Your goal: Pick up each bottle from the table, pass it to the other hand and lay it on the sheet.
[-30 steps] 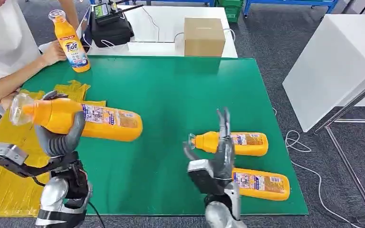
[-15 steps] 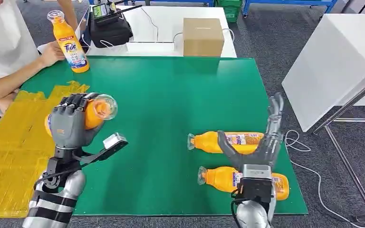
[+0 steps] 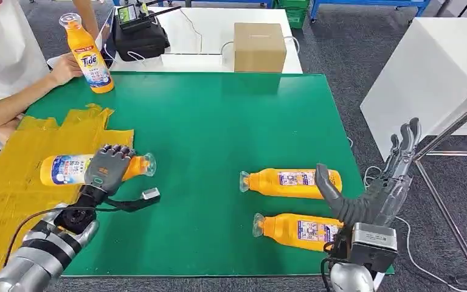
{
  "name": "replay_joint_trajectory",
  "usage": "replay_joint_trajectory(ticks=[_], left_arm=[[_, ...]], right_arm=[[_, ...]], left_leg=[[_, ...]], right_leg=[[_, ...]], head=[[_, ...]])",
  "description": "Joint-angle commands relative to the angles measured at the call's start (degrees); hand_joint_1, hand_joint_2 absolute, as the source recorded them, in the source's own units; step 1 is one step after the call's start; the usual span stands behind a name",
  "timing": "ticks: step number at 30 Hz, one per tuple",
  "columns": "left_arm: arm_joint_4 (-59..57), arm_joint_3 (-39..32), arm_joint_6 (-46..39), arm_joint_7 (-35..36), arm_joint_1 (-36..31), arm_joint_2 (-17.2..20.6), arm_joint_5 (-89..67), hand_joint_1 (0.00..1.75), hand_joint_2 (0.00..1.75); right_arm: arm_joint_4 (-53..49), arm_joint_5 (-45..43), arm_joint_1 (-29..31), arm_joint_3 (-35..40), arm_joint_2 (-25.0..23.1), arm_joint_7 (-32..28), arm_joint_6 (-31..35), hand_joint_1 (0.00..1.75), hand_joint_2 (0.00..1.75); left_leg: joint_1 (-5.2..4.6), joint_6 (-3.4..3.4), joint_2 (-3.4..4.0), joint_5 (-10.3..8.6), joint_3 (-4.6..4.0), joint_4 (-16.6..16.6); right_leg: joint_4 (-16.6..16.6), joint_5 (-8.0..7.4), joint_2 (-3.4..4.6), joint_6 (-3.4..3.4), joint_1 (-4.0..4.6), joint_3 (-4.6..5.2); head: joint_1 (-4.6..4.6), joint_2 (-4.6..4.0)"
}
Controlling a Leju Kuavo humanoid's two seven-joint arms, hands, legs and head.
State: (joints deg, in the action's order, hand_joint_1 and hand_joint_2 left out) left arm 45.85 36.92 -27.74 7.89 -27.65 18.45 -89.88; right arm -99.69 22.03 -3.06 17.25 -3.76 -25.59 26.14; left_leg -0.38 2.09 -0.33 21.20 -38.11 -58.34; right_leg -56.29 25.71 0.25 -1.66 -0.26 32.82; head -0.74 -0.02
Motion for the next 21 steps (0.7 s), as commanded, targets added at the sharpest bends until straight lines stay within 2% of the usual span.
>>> replay_joint_trajectory(ticks=[1, 4, 8, 9, 10, 14, 17, 21], left_arm=[[-16.3, 9.1, 1.1, -0.2, -6.0, 1.6, 0.0, 1.75, 1.75], [-17.7, 8.4, 1.6, -0.3, -6.0, 1.4, 0.0, 1.75, 1.75], [-22.3, 5.5, 1.2, 0.7, -5.6, 0.0, -0.1, 1.75, 1.75], [-23.9, 3.4, 2.2, -0.6, -5.4, -0.7, 1.2, 0.37, 1.75], [-25.0, 3.1, 3.7, 0.2, -5.3, -0.9, -0.1, 0.00, 1.75], [-26.2, -2.5, 5.2, 0.4, -1.9, -1.6, 1.6, 0.00, 1.75], [-26.3, -4.9, 5.2, 0.3, -0.2, -2.0, 2.8, 0.00, 1.75], [-25.2, -10.6, 5.7, -3.5, 1.8, -2.7, 6.4, 0.00, 1.75]], right_arm=[[1.8, -0.1, 1.3, -0.4, 1.9, -0.3, -0.4, 0.00, 1.75], [1.8, 0.0, 1.1, -0.3, 1.9, -0.3, -0.3, 0.00, 1.75], [2.9, 0.4, 1.3, 0.4, 2.2, -0.4, -0.2, 0.00, 1.75], [3.2, 1.0, 1.3, 0.8, 2.4, -0.3, -0.3, 0.00, 1.75], [3.5, 1.9, 1.5, 1.3, 2.7, 0.0, -0.7, 0.00, 1.75], [3.7, 4.3, 0.5, 2.7, 3.0, 1.5, -2.0, 0.00, 1.75], [3.7, 5.0, -0.1, 3.0, 3.2, 1.9, -2.3, 0.00, 1.75], [4.0, 5.9, -0.4, 2.7, 3.6, 3.1, -3.0, 0.00, 1.75]], left_leg=[[0.03, -0.15, 0.00, 0.12, 0.29, 0.0], [0.05, -0.10, -0.04, 0.07, 0.14, 0.0], [0.04, -0.14, -0.04, 0.13, 0.35, 0.1], [0.04, -0.11, -0.02, 0.10, 0.29, 0.1], [0.04, -0.17, 0.05, 0.16, 0.45, 0.1], [0.00, -0.17, 0.03, 0.14, 0.57, 0.1], [-0.02, -0.36, 0.20, 0.29, 1.08, 0.3], [-0.03, -0.50, 0.16, 0.38, 1.37, 0.3]], right_leg=[[0.1, 0.11, -0.03, 0.05, 0.02, -0.30], [0.0, 0.07, -0.06, 0.03, 0.04, -0.16], [0.1, 0.10, 0.01, 0.05, 0.03, -0.40], [0.1, 0.06, 0.05, 0.04, 0.04, -0.34], [0.1, 0.09, 0.10, 0.05, 0.03, -0.48], [0.1, 0.08, 0.09, 0.07, 0.00, -0.58], [0.2, 0.13, 0.24, 0.13, -0.01, -1.05], [0.2, 0.21, 0.22, 0.26, -0.01, -1.27]], head=[[0.00, 0.00], [0.00, 0.00], [-0.02, 0.00], [-0.02, 0.00], [0.00, 0.00], [-0.02, 0.00], [0.00, 0.00], [0.00, 0.00]])
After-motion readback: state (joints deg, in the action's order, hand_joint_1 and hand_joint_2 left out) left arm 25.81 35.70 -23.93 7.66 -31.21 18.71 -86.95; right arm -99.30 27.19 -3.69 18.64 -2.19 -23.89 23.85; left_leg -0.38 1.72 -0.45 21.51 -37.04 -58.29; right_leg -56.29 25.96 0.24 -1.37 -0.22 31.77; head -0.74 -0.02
